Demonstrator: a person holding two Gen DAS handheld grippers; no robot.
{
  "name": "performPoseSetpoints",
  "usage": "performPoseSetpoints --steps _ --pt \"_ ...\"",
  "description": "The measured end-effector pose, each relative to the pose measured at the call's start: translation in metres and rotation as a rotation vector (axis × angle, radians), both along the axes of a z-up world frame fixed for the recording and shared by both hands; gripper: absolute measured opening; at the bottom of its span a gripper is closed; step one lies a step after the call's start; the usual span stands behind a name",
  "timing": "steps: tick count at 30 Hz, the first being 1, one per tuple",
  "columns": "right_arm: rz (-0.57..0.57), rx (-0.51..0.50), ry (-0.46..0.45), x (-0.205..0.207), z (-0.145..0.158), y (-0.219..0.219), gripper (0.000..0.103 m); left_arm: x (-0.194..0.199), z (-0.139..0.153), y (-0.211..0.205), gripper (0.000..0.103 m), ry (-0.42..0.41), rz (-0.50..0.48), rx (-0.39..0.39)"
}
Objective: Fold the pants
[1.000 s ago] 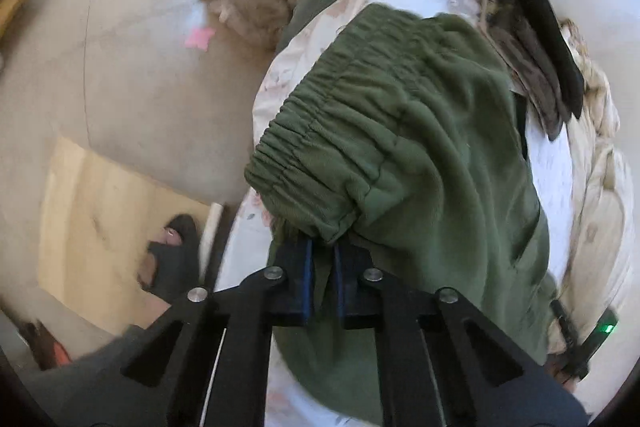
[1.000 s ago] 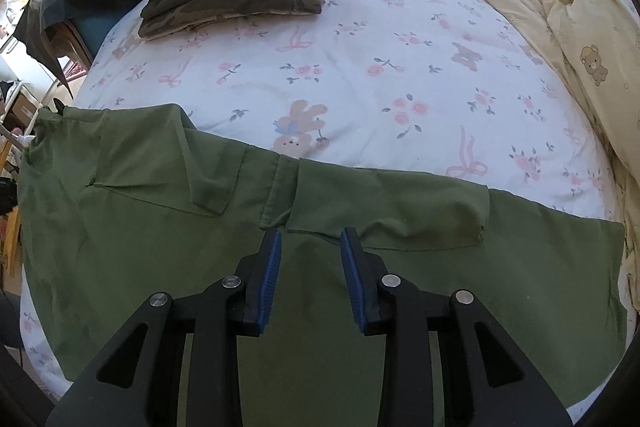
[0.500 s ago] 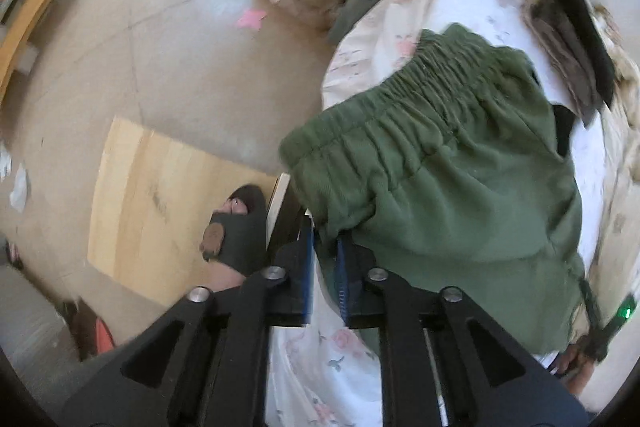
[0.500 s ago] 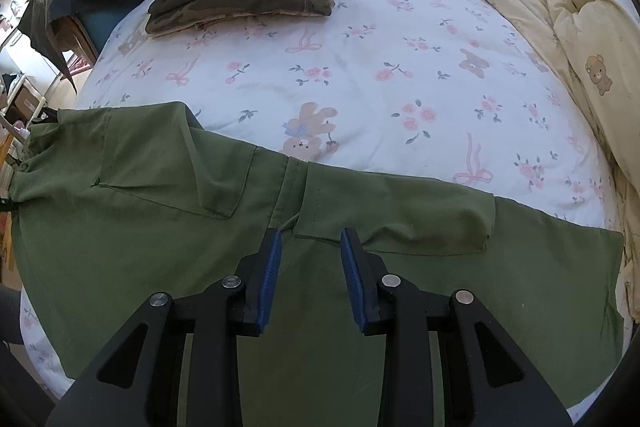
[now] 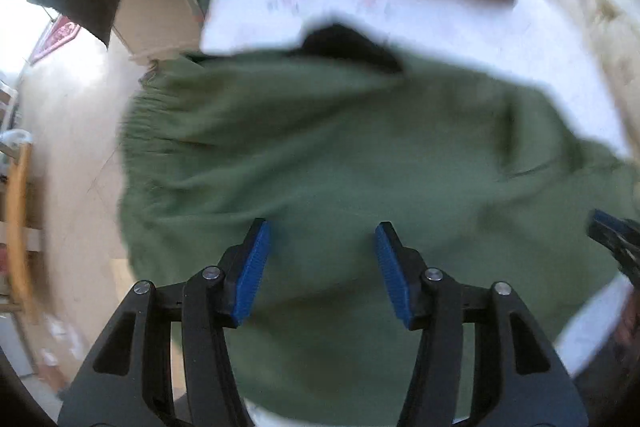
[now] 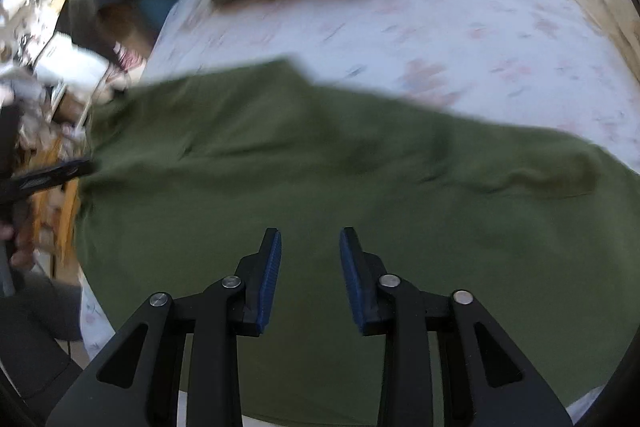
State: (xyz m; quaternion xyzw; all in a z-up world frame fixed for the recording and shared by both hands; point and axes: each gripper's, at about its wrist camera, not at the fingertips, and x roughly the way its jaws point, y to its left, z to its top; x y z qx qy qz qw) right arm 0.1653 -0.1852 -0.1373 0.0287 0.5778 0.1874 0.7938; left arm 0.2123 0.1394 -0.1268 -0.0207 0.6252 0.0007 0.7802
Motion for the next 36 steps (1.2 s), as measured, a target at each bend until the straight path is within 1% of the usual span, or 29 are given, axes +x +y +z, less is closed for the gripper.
performPoseSetpoints --steps 1,3,4,5,6,7,8,9,11,12,14,16,17,18,19,20,22,23,24,25,26,27,28,29,30,31,32,34,36 --pt "0.016 -0.037 0.002 -0.003 -0.008 0.012 0.031 0.006 -0.014 -0.003 0.050 0.031 0.005 0.038" --pt "0.017 -0.076 0.064 -0.006 -0.031 0.021 0.031 0.012 -0.030 -0.001 0.051 0.068 0.028 0.029" --pt "0.004 -0.085 0.154 -0.011 -0.050 0.021 0.031 0.014 -0.029 0.000 0.052 0.072 0.037 0.025" --pt "0.012 -0.090 0.196 -0.018 -0.057 0.020 0.031 0.015 -0.027 0.000 0.052 0.077 0.039 0.024" --pt "0.025 -0.114 0.201 -0.028 -0.059 0.018 0.031 0.015 -0.023 -0.001 0.052 0.080 0.030 0.032" --pt "0.035 -0.152 0.204 -0.038 -0.058 0.017 0.031 0.015 -0.020 -0.001 0.054 0.073 0.015 0.064" --pt "0.038 -0.184 0.239 -0.051 -0.057 0.013 0.031 0.014 -0.016 0.000 0.056 0.059 0.004 0.108" --pt "0.037 -0.190 0.273 -0.060 -0.057 0.008 0.031 0.014 -0.014 0.003 0.060 0.049 -0.001 0.115" --pt "0.041 -0.201 0.305 -0.071 -0.054 0.003 0.032 0.012 -0.014 0.007 0.060 0.064 0.008 0.095" --pt "0.044 -0.203 0.301 -0.073 -0.049 0.002 0.032 0.010 -0.010 0.007 0.060 0.062 0.026 0.093" --pt "0.036 -0.184 0.259 -0.072 -0.034 0.003 0.032 0.004 0.002 -0.002 0.060 0.034 0.018 0.066" --pt "0.003 -0.130 0.188 -0.064 -0.018 0.002 0.033 -0.010 0.015 -0.030 0.060 -0.010 -0.059 0.011" --pt "-0.023 -0.131 0.154 -0.056 -0.014 -0.001 0.034 -0.015 0.017 -0.045 0.060 -0.024 -0.103 -0.009" --pt "-0.052 -0.127 0.144 -0.047 -0.017 -0.006 0.034 -0.020 0.017 -0.066 0.060 -0.032 -0.163 -0.011" --pt "-0.072 -0.108 0.152 -0.040 -0.022 -0.012 0.034 -0.025 0.011 -0.084 0.060 -0.033 -0.210 0.026" --pt "-0.106 -0.097 0.186 -0.030 -0.033 -0.021 0.034 -0.028 0.003 -0.094 0.060 -0.024 -0.234 0.059" --pt "-0.194 -0.079 0.294 -0.018 -0.055 -0.046 0.033 -0.031 -0.025 -0.105 0.061 0.060 -0.260 0.126" --pt "-0.229 -0.028 0.345 -0.014 -0.062 -0.063 0.030 -0.033 -0.038 -0.103 0.063 0.099 -0.252 0.133" --pt "-0.246 -0.003 0.373 -0.011 -0.064 -0.077 0.030 -0.036 -0.038 -0.101 0.069 0.076 -0.253 0.135" --pt "-0.265 -0.022 0.386 -0.009 -0.062 -0.092 0.030 -0.036 -0.037 -0.102 0.074 0.074 -0.261 0.161" --pt "-0.294 -0.086 0.378 -0.007 -0.058 -0.114 0.033 -0.037 -0.037 -0.101 0.074 0.081 -0.260 0.162" --pt "-0.314 -0.139 0.363 -0.007 -0.054 -0.135 0.033 -0.038 -0.037 -0.100 0.074 0.092 -0.254 0.155" --pt "-0.335 -0.187 0.361 -0.006 -0.054 -0.160 0.033 -0.038 -0.038 -0.099 0.074 0.096 -0.249 0.149" --pt "-0.371 -0.227 0.377 -0.006 -0.056 -0.192 0.028 -0.033 -0.036 -0.104 0.074 0.094 -0.249 0.148" --pt "-0.415 -0.209 0.391 -0.007 -0.057 -0.222 0.026 -0.033 -0.035 -0.105 0.075 0.088 -0.253 0.153" --pt "-0.470 -0.166 0.411 -0.008 -0.057 -0.252 0.017 -0.035 -0.035 -0.106 0.075 0.078 -0.262 0.163" --pt "-0.512 -0.152 0.430 -0.009 -0.055 -0.280 0.015 -0.033 -0.037 -0.106 0.075 0.075 -0.265 0.165" --pt "-0.536 -0.210 0.437 -0.009 -0.049 -0.315 0.015 -0.034 -0.038 -0.105 0.076 0.077 -0.264 0.155" --pt "-0.549 -0.267 0.485 -0.013 -0.049 -0.350 0.015 -0.034 -0.035 -0.106 0.076 0.083 -0.262 0.147"
